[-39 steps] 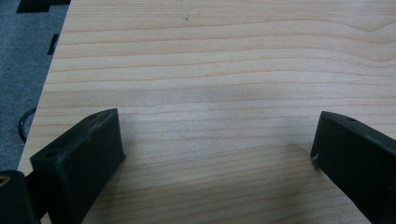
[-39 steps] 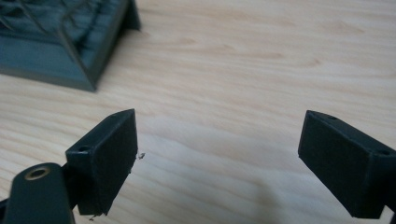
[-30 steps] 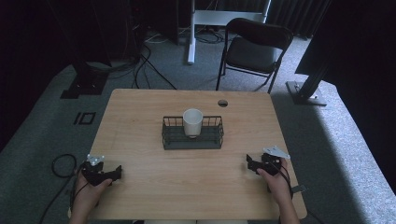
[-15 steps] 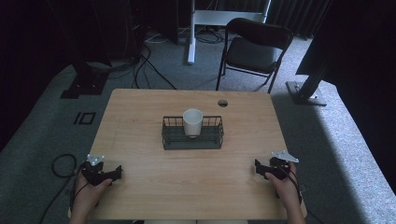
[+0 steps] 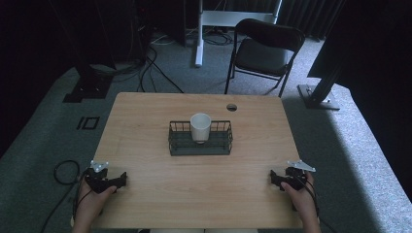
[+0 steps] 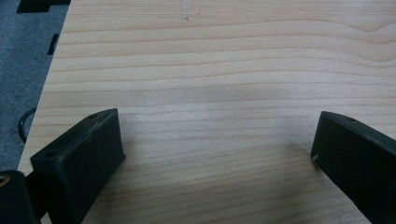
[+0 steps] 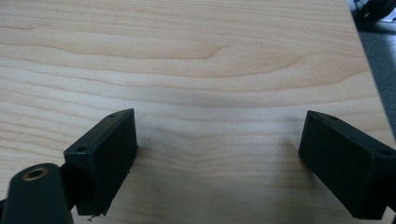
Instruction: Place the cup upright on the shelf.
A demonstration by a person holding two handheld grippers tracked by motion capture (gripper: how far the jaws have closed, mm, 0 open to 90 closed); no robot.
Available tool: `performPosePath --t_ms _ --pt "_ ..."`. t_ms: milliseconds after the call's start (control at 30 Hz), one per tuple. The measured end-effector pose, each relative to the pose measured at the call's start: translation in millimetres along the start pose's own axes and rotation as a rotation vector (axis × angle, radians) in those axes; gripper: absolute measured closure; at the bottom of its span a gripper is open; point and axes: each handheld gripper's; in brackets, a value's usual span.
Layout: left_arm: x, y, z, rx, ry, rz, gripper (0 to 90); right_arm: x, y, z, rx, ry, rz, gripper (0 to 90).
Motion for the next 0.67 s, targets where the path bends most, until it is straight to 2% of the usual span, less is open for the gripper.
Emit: performPosePath --t_ms 267,667 --pt "0.0 0.0 -0.1 0.0 0.0 0.0 2.5 4.1 -3.7 -4.2 0.019 0.0 0.027 11.1" --pt "0.0 0.0 0.0 0.0 0.0 0.0 2.5 5.4 -4.7 -5.4 0.02 -0.001 0.03 10.9"
Point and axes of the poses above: each handheld gripper's, and its own axes: x roughly backward along the jaws, z roughly out of its top, y roughly to its right, and after that the axes turned 1 degree about y, right-handed
